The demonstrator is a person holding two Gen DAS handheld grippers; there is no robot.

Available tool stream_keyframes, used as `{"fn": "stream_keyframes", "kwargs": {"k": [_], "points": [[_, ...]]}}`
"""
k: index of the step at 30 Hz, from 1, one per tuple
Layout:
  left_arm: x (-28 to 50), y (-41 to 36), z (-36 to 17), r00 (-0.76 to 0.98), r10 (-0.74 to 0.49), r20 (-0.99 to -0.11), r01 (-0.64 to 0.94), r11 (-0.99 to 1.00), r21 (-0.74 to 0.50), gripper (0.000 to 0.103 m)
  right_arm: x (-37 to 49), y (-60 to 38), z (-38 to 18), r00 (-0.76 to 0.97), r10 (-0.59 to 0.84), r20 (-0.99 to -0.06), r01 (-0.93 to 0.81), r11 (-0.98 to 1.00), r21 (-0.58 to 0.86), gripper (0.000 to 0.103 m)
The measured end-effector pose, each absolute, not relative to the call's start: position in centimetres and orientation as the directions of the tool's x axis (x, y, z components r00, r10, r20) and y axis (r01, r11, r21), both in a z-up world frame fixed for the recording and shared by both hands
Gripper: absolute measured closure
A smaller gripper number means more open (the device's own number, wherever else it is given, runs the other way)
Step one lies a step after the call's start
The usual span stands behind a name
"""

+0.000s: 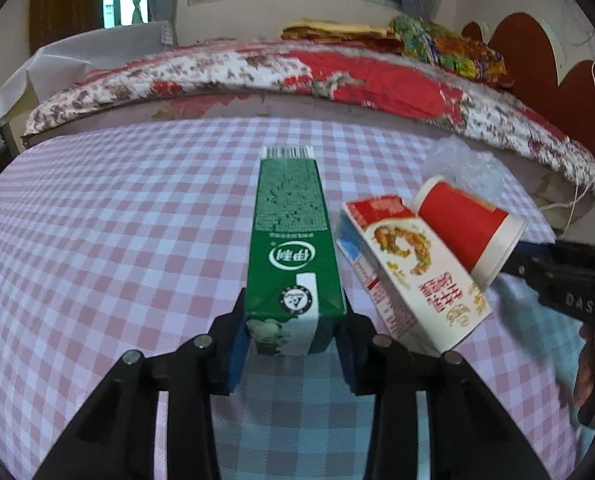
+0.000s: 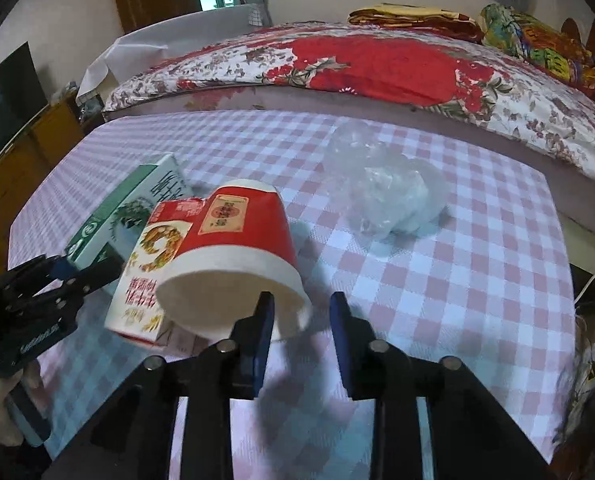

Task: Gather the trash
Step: 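Grasp the green carton with the left gripper while the right gripper grasps the red paper cup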

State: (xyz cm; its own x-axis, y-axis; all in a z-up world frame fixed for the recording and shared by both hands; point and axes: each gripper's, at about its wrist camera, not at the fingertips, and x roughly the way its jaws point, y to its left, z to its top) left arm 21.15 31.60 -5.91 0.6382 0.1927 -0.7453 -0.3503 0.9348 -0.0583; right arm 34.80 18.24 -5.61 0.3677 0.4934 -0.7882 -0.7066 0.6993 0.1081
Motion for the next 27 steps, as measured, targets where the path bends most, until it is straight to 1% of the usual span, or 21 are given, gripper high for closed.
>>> {"fn": "stream_keyframes", "kwargs": {"k": [2,3,4,5,6,7,8,9,10,16,22,27], "points": [[21.4,31.8,-6.1,0.637,0.208,-0.742,-0.360,0.932,-0.048,0.054,35.2,18.8,-6.0,0.361,0.490,-0.794,-0.708,0.698,0.109,0.072],[21.6,31.9,-6.2,0.635,0.209,-0.744,-0.363,0.930,-0.049,0.048,35.4,19.1,-6.2,0.353,0.491,-0.796,-0.711,0.694,0.113,0.072],[21.7,32.1,-6.2,0.638,0.208,-0.742,-0.369,0.928,-0.056,0.047,35.4,19.3,-6.3,0.354,0.489,-0.797,-0.713,0.693,0.109,0.072],[21.8,32.3,-6.1,0.645,0.207,-0.736,-0.371,0.926,-0.065,0.047,35.3,19.5,-6.3,0.356,0.492,-0.795,-0.717,0.689,0.105,0.074],[21.8,32.5,-6.0,0.648,0.206,-0.733,-0.372,0.926,-0.068,0.047,35.3,19.7,-6.3,0.345,0.499,-0.795,-0.720,0.684,0.117,0.085],[22.1,32.7,-6.1,0.649,0.199,-0.734,-0.369,0.926,-0.074,0.048,35.2,19.9,-6.3,0.336,0.506,-0.794,-0.723,0.679,0.126,0.090],[22.2,32.8,-6.2,0.650,0.184,-0.738,-0.360,0.929,-0.086,0.058,35.1,20.1,-6.4,0.334,0.506,-0.795,-0.724,0.678,0.128,0.092],[22.4,33.0,-6.2,0.654,0.164,-0.739,-0.347,0.933,-0.100,0.064,34.9,20.1,-6.3,0.331,0.507,-0.795,-0.720,0.681,0.135,0.096],[22.3,32.9,-6.1,0.657,0.163,-0.736,-0.342,0.934,-0.099,0.064,34.7,20.1,-6.3,0.327,0.509,-0.797,-0.715,0.684,0.144,0.098],[20.2,32.4,-4.9,0.693,0.187,-0.696,-0.334,0.939,-0.081,0.065,33.0,19.1,-5.4,0.350,0.535,-0.769,-0.680,0.710,0.184,0.099],[17.7,31.6,-3.0,0.718,0.200,-0.666,-0.324,0.944,-0.066,0.065,30.7,17.3,-3.5,0.392,0.544,-0.742,-0.674,0.719,0.171,0.099],[15.9,29.0,-1.8,0.737,0.182,-0.651,-0.289,0.955,-0.060,0.065,28.8,14.3,-1.2,0.445,0.539,-0.715,-0.644,0.748,0.163,0.099]]}}
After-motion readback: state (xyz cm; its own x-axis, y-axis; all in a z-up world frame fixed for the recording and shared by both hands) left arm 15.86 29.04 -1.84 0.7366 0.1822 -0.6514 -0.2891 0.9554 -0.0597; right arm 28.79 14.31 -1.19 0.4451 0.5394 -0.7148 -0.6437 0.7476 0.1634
